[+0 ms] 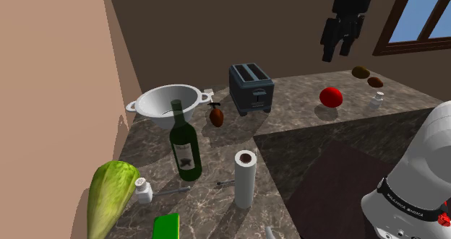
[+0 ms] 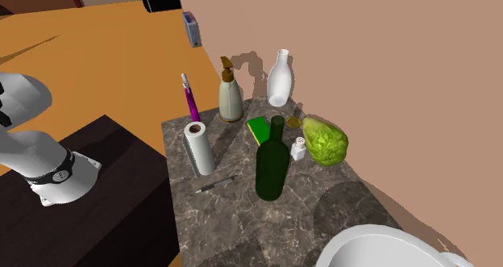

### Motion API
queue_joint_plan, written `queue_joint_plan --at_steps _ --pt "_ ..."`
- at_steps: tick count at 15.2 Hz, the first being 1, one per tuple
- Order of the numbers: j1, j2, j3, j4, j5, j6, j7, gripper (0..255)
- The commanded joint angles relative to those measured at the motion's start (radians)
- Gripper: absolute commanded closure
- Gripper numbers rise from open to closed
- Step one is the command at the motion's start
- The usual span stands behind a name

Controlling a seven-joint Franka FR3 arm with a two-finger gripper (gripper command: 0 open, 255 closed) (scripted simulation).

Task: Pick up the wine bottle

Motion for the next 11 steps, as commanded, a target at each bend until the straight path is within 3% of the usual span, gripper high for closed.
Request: queue_joint_plan --at_steps 1,11 --pt "0.0 0.0 0.0 0.0 0.0 0.0 0.0 0" --pt "0.052 0.264 0.162 0.12 0.107 0.139 0.195 0"
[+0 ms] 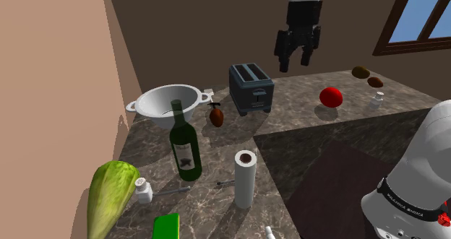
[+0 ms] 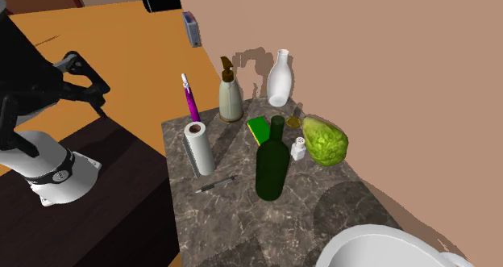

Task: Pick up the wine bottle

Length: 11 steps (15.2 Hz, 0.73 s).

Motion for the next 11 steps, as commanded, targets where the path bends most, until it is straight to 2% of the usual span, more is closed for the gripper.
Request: queue_joint_plan --at_steps 1,11 --pt "0.011 0.056 0.035 0.035 0.017 0.022 0.046 0" --pt "0.049 0.392 0.167 0.291 0.017 0.103 0.241 0"
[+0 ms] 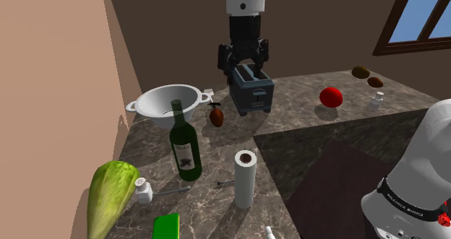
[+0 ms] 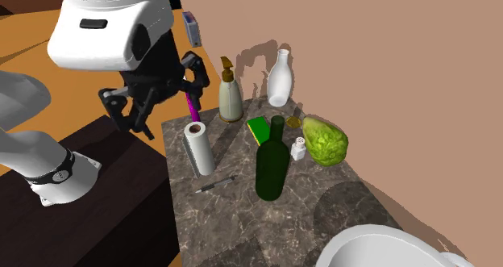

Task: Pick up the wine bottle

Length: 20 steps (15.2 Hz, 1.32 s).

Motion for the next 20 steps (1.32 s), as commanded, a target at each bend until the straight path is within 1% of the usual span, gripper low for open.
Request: queue_joint_plan --at_steps 1,5,8,11,14,15,20 --pt "0.009 0.076 0.023 0.063 -0.011 0.012 0.04 0" --pt "0.035 0.23 0.06 0.211 -0.046 0.014 0.121 0" --pt "0.064 0.354 0.08 0.342 -0.081 0.002 0.181 0" --pt "0.103 0.487 0.092 0.496 -0.122 -0.026 0.236 0" --pt "0.154 0.634 0.095 0.685 -0.164 -0.074 0.283 0" --pt "0.161 0.647 0.093 0.704 -0.167 -0.08 0.287 0" --pt "0.154 0.64 0.091 0.625 -0.164 -0.008 0.282 0"
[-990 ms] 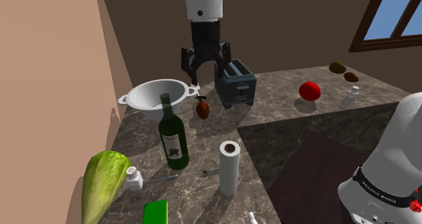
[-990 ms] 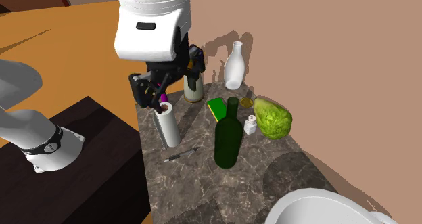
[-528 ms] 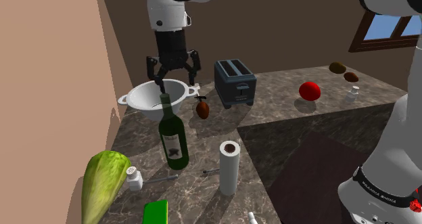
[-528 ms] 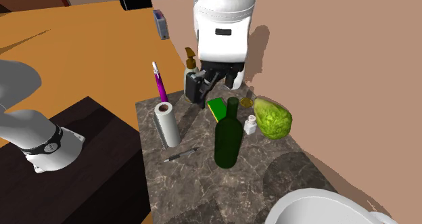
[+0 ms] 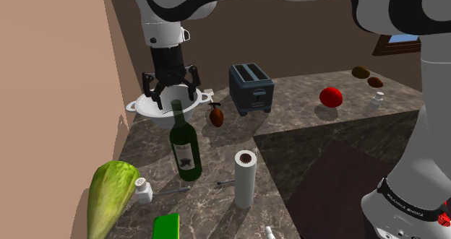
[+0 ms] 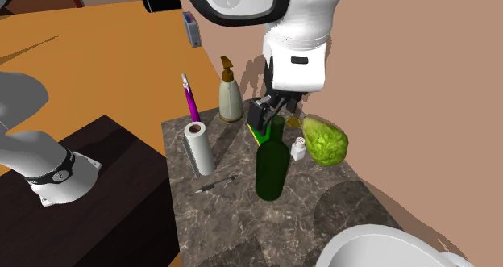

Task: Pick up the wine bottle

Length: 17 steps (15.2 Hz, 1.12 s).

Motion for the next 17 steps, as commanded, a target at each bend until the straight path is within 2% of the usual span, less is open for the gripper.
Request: queue_joint_plan --at_steps 1,4,5,14,17 --pt "-0.002 0.0 -0.001 -0.028 0.0 0.027 -0.001 0" --pt "-0.004 -0.001 -0.001 -0.05 0.0 0.049 -0.002 0" --pt "-0.004 -0.002 -0.001 -0.052 0.001 0.05 -0.002 255" --pt "-0.004 -0.001 -0.001 -0.049 0.0 0.049 -0.002 255" --pt "0.0 0.0 0.0 -0.007 0.0 0.008 0.0 255"
